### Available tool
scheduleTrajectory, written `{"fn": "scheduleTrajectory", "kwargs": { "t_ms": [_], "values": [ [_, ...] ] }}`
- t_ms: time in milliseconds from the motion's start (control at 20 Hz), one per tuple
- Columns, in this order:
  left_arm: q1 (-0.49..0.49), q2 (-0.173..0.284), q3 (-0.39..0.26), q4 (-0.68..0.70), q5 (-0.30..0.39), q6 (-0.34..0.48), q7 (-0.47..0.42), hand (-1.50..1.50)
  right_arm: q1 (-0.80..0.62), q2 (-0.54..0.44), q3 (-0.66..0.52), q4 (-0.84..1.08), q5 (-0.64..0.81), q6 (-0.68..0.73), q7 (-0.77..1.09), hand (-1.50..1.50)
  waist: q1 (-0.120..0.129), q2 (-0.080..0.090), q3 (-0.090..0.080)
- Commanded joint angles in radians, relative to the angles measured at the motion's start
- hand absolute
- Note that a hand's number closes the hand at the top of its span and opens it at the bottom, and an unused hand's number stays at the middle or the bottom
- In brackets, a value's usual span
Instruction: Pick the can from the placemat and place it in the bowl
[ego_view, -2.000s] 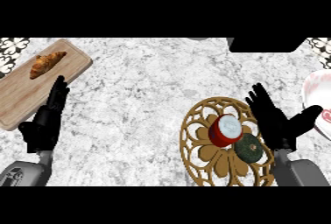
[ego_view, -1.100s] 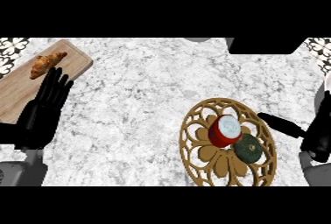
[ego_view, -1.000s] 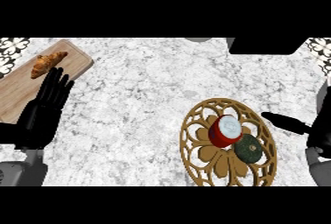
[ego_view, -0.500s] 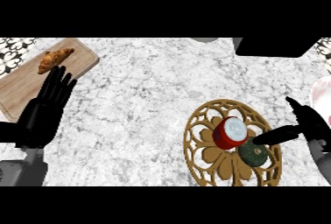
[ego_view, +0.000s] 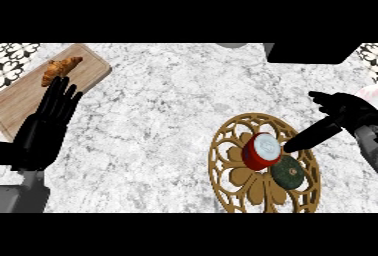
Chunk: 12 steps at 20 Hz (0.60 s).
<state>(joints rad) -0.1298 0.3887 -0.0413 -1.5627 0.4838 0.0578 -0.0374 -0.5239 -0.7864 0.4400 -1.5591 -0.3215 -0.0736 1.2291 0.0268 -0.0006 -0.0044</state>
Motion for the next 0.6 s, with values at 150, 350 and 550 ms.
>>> {"fn": "scheduleTrajectory", "kwargs": {
  "t_ms": [150,350,550],
  "values": [
    [0.013,-0.006,0.002,-0.035,-0.014,0.016,0.02,0.0,-0.123,0.041,0.07,0.051,-0.066,-0.028,0.258,-1.5,-0.01,-0.003,0.002],
    [0.03,-0.02,0.007,-0.009,-0.019,0.011,0.0,0.0,-0.115,0.068,0.139,-0.002,-0.049,-0.13,0.258,-1.5,-0.027,-0.006,0.001],
    [-0.015,0.013,0.045,-0.005,-0.005,0.001,0.03,0.0,-0.083,0.038,0.18,-0.019,0.029,-0.135,0.258,-1.5,-0.037,-0.006,0.002]
  ]
}}
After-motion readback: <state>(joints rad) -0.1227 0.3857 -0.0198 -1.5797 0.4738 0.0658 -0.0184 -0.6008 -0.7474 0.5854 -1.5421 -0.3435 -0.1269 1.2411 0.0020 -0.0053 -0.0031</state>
